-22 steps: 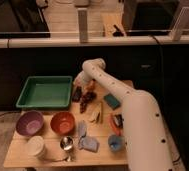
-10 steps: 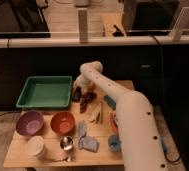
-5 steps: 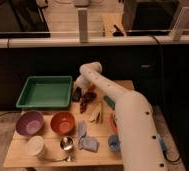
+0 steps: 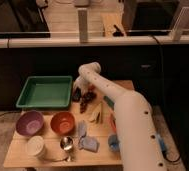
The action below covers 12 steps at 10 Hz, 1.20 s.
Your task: Wipe tray with eraser
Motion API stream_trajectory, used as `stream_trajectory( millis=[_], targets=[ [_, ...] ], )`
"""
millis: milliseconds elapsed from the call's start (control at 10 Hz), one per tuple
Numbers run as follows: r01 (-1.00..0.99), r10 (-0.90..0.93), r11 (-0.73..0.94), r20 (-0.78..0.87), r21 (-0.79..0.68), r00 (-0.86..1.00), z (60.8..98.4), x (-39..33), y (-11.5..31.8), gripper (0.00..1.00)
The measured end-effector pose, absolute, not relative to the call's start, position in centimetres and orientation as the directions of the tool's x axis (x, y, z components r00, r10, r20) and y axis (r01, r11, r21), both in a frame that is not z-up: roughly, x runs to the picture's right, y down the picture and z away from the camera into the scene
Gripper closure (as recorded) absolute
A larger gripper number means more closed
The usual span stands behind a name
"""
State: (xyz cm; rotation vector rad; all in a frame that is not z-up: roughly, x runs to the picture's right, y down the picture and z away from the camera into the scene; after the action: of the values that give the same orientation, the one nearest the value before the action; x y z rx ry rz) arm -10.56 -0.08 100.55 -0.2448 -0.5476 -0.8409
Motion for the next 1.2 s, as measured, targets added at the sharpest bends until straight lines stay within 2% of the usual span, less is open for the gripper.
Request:
stream_trajectory(
  millis=[300, 400, 600, 700, 900, 1100, 1200],
  targets=[
    [0.762, -0.637, 0.648, 0.548, 0.000, 0.542, 100.6, -10.6, 0.0, 0.87],
    [0.761, -0.636, 0.648, 0.547, -0.002, 0.543, 100.6, -10.5, 0.0, 0.92],
    [0.754, -0.630, 0.657, 0.545, -0.007, 0.554, 100.7, -10.1, 0.0, 0.92],
    [0.746, -0.625, 0.666, 0.540, -0.009, 0.564, 100.6, -9.6, -0.3, 0.88],
    [0.735, -0.623, 0.678, 0.521, -0.012, 0.583, 100.3, -8.2, -0.9, 0.87],
    [0.716, -0.618, 0.698, 0.502, -0.004, 0.605, 99.4, -6.3, -2.0, 0.81],
    [0.712, -0.619, 0.702, 0.495, 0.001, 0.610, 99.1, -6.0, -2.3, 0.81]
  ],
)
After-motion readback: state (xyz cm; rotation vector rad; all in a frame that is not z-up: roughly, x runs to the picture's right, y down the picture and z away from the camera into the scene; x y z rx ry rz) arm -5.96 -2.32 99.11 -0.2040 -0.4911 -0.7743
